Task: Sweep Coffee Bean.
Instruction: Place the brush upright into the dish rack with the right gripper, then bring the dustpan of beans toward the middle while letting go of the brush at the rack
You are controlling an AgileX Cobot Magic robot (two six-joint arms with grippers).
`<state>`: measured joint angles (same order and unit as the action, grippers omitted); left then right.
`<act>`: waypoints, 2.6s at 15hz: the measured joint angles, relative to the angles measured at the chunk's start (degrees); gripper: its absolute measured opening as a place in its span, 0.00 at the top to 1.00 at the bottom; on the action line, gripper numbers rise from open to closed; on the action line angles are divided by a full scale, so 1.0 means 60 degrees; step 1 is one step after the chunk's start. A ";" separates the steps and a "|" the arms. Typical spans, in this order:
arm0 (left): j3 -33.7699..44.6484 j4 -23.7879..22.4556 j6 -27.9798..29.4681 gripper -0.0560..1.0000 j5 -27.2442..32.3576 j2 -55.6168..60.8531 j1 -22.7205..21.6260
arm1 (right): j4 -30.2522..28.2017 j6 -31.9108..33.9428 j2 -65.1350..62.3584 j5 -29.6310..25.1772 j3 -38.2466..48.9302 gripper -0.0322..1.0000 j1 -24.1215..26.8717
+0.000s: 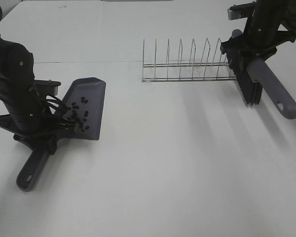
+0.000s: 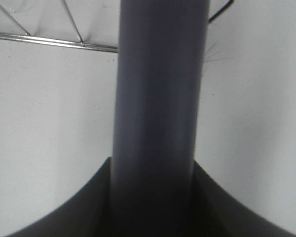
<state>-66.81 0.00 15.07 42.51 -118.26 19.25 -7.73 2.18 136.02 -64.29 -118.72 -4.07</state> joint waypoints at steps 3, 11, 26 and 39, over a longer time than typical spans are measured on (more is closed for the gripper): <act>0.0000 0.0000 0.0000 0.70 0.0000 0.0000 0.0000 | 0.0000 0.0010 0.0583 -0.0286 -0.0754 0.71 0.0000; 0.0000 0.0000 0.0000 0.70 0.0000 0.0000 0.0000 | -0.0353 0.0344 0.0707 -0.0430 -0.1385 0.21 0.0000; -0.0010 0.0181 0.0000 0.70 0.0010 0.0010 0.0000 | 0.0812 0.0267 -0.0516 -0.0936 -0.2521 0.19 0.0000; -0.0010 0.1098 0.0267 0.49 -0.0754 0.0000 0.0898 | 0.2053 -0.0210 -0.5615 -0.0688 0.5023 0.19 0.0000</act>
<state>-66.86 6.59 16.67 37.99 -118.26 24.64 4.58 0.92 102.33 -68.41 -88.58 -4.07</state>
